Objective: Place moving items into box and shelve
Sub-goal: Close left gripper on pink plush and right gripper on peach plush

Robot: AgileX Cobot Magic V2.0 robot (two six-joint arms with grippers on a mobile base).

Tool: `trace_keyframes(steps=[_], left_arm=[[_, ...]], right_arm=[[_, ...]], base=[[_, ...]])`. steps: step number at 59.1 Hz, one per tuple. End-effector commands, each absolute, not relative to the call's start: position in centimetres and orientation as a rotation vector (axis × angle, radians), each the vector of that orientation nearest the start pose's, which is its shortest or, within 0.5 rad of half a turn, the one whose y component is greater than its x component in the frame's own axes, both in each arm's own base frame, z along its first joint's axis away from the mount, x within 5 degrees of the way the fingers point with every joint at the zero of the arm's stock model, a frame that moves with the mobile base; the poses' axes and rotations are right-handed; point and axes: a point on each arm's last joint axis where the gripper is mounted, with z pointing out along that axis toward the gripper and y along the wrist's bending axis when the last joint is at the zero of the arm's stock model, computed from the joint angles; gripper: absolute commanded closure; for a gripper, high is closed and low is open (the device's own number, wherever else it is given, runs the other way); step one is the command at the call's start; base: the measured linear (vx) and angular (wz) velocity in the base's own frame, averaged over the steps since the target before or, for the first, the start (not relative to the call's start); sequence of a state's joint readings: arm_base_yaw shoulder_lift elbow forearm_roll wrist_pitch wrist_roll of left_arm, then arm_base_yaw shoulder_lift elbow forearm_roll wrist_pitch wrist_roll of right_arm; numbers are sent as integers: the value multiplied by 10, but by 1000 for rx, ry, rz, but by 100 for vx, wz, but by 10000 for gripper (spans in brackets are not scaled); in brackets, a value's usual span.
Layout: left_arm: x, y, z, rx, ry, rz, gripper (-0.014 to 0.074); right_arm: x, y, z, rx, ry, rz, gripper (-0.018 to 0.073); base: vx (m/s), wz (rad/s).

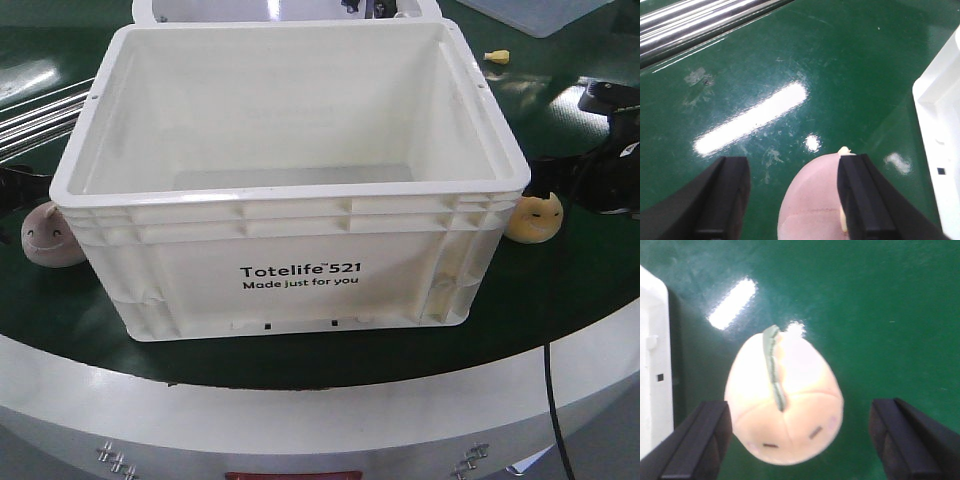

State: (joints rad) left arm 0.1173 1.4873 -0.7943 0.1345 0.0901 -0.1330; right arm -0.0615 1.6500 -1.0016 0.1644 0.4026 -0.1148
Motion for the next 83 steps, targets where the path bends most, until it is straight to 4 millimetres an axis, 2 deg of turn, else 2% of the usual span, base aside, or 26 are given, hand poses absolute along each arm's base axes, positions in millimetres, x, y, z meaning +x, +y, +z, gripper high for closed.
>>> trace_keyframes(steps=[1, 14, 22, 25, 30, 35, 38, 64, 83], left_arm=[[308, 36, 249, -130, 2123, 66, 90], [308, 36, 249, -129, 2118, 66, 90], [308, 36, 249, -129, 2118, 66, 90], [308, 36, 249, -129, 2119, 66, 90], [308, 36, 249, -129, 2122, 66, 90], [308, 36, 248, -130, 2126, 66, 90], [308, 36, 248, -130, 2126, 66, 90], [308, 36, 248, -133, 2134, 66, 90], [309, 36, 232, -156, 2226, 61, 90]], right_arm=[[346, -16, 229, 76, 2415, 68, -35], [353, -16, 211, 70, 2452, 73, -32], [355, -17, 203, 74, 2474, 75, 34], [355, -16, 201, 84, 2477, 81, 100], [356, -16, 200, 101, 2478, 93, 268], [357, -16, 199, 84, 2475, 85, 485], [357, -16, 199, 69, 2474, 79, 580], [356, -16, 199, 69, 2481, 83, 575], [356, -16, 199, 73, 2480, 86, 575]], base=[[0, 0], [0, 0], [0, 0], [0, 0], [0, 0], [0, 0], [0, 0], [0, 0], [0, 0]])
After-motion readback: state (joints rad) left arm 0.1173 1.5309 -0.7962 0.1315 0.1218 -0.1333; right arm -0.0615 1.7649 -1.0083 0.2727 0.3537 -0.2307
